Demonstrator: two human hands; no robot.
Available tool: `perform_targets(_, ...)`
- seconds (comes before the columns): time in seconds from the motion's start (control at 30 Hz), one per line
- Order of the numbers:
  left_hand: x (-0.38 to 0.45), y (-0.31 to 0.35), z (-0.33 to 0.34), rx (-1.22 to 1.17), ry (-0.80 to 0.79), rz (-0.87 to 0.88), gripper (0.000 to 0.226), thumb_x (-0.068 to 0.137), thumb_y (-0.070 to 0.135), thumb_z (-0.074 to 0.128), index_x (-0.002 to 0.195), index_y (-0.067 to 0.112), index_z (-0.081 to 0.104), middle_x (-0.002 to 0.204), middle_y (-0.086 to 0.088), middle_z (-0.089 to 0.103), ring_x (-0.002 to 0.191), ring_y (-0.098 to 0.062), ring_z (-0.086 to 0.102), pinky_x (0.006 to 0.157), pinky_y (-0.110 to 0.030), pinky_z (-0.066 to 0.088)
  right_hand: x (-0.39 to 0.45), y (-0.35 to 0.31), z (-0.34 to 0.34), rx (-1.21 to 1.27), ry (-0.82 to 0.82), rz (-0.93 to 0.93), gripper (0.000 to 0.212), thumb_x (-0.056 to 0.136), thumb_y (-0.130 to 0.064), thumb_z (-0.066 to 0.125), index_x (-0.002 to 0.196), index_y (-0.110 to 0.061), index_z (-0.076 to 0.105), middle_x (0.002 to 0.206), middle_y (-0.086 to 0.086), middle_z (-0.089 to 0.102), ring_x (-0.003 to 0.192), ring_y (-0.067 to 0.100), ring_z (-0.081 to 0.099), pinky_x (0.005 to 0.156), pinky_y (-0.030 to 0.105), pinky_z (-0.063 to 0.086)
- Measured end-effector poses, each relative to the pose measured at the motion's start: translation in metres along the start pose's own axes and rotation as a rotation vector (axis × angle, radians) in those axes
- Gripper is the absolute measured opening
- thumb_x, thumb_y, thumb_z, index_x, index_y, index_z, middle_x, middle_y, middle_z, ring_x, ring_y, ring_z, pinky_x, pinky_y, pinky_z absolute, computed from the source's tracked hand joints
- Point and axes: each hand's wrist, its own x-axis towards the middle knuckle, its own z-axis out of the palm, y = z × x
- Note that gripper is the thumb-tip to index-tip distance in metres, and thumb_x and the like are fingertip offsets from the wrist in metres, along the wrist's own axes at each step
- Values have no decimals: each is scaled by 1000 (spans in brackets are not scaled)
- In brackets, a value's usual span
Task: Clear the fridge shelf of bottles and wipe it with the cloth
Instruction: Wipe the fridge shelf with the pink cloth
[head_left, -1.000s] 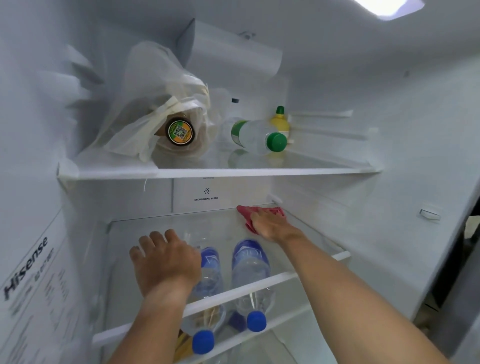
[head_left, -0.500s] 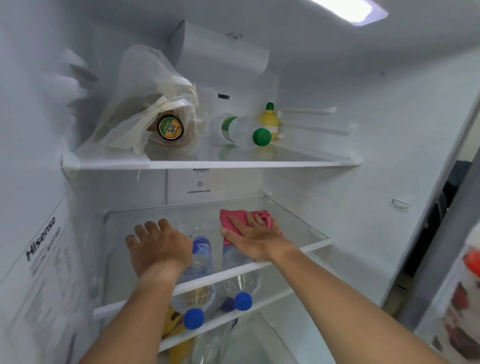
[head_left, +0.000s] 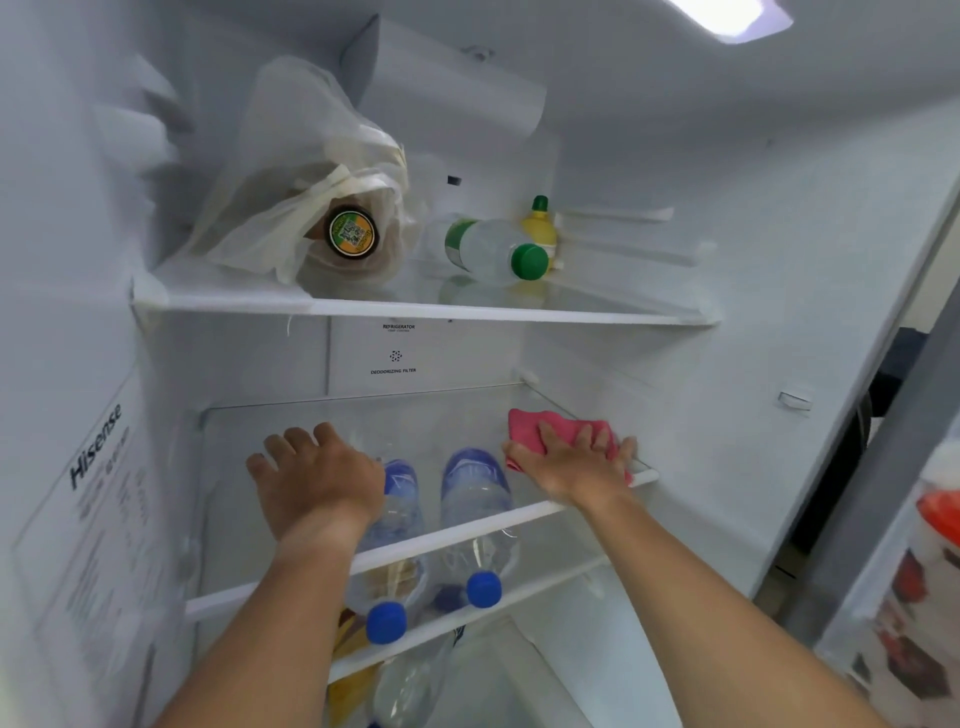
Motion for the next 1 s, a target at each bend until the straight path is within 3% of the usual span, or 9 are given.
perform_targets(0.13, 1, 0, 1, 16, 5, 0, 53, 97, 45, 31, 135, 10, 46, 144, -16, 46, 135, -35, 38, 112, -48, 30, 21, -7, -2, 42, -32, -15, 75, 91, -76, 11, 157, -42, 3, 167, 17, -3, 153, 38, -2, 120, 58, -1)
perform_targets(0.37, 3, 0, 5, 47, 24, 5, 48, 96, 40, 29, 131, 12, 46, 140, -13, 48, 131, -32, 41, 109, -45, 33, 72, -25, -9, 55, -20, -124, 74, 95, -67, 16, 160, -34, 6, 168, 11, 3, 153, 32, 5, 121, 52, 4)
perform_targets(0.6, 8, 0, 8, 42, 32, -20, 55, 87, 39, 20, 131, 18, 47, 138, -6, 50, 131, -28, 40, 110, -44, 31, 121, -39, -9, 45, -20, -269, 70, 97, -63, 19, 159, -36, 4, 169, -2, -1, 154, 22, -1, 122, 48, 3)
perform_targets(0.77, 7, 0, 4, 30, -4, -21, 57, 87, 42, 18, 131, 18, 46, 140, -8, 48, 132, -29, 40, 111, -46, 30, 110, -32, -9, 26, -11, -395, 64, 96, -65, 14, 156, -47, 3, 168, -8, -1, 154, 18, -4, 120, 54, -3)
perform_targets(0.9, 8, 0, 1, 7, -23, -25, 52, 94, 43, 28, 134, 15, 45, 141, -10, 46, 133, -32, 37, 112, -48, 28, 67, -24, -7, 19, -29, -423, 70, 94, -70, 14, 157, -43, 1, 168, -4, -5, 154, 21, -9, 116, 56, -19)
perform_targets(1.0, 7, 1, 0, -12, -27, -39, 51, 96, 42, 29, 136, 14, 45, 143, -13, 45, 134, -33, 37, 111, -48, 28, 26, -18, -6, 57, -74, -403, 79, 89, -78, 13, 158, -42, 0, 168, 4, -8, 153, 26, -13, 117, 49, -15)
